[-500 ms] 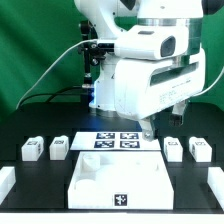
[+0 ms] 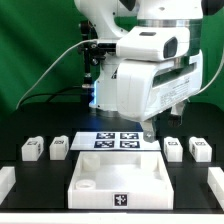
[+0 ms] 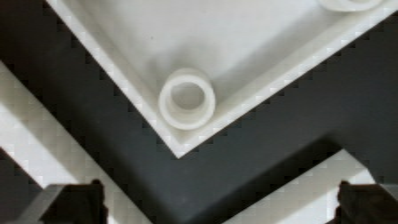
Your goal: Assemble one leg
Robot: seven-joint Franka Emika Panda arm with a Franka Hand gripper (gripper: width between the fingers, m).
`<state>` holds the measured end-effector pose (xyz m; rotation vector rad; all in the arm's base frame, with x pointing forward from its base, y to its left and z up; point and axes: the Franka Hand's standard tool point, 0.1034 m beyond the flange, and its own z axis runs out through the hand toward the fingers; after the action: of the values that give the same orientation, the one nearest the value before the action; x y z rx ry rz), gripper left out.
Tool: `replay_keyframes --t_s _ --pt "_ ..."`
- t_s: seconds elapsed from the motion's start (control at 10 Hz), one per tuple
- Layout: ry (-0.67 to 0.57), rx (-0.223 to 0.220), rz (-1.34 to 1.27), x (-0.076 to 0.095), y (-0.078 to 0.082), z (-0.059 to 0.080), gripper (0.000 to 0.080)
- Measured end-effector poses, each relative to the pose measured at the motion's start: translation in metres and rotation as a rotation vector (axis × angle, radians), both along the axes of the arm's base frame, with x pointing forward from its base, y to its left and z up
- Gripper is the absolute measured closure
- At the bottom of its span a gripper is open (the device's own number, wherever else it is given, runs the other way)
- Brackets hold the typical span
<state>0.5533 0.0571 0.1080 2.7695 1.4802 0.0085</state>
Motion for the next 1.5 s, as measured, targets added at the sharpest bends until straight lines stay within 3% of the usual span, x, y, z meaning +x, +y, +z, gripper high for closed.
replay_keyframes --t_s 0.2,0.3,0.5,0.9,1.1,1.3,1.5 --pt "0.02 -0.004 0.241 -0.055 -0.012 -0.015 0.015" --pt "0.008 -0.004 0.324 -0.063 -0.022 -0.018 0.015" --pt "-0.068 -0.017 0.63 -0.069 -0.045 -0.025 0.015" --pt "-0.051 -0.01 0.579 -0.072 -0.045 -0.029 0.015" --pt "-0.046 -0.012 0.585 -0.096 -0.06 -0.061 0.015" --pt "-0.011 0.002 0.55 -0.105 -0.065 -0.087 0.015" --pt "-0.001 0.011 0.475 -0.104 -0.057 -0.095 0.015"
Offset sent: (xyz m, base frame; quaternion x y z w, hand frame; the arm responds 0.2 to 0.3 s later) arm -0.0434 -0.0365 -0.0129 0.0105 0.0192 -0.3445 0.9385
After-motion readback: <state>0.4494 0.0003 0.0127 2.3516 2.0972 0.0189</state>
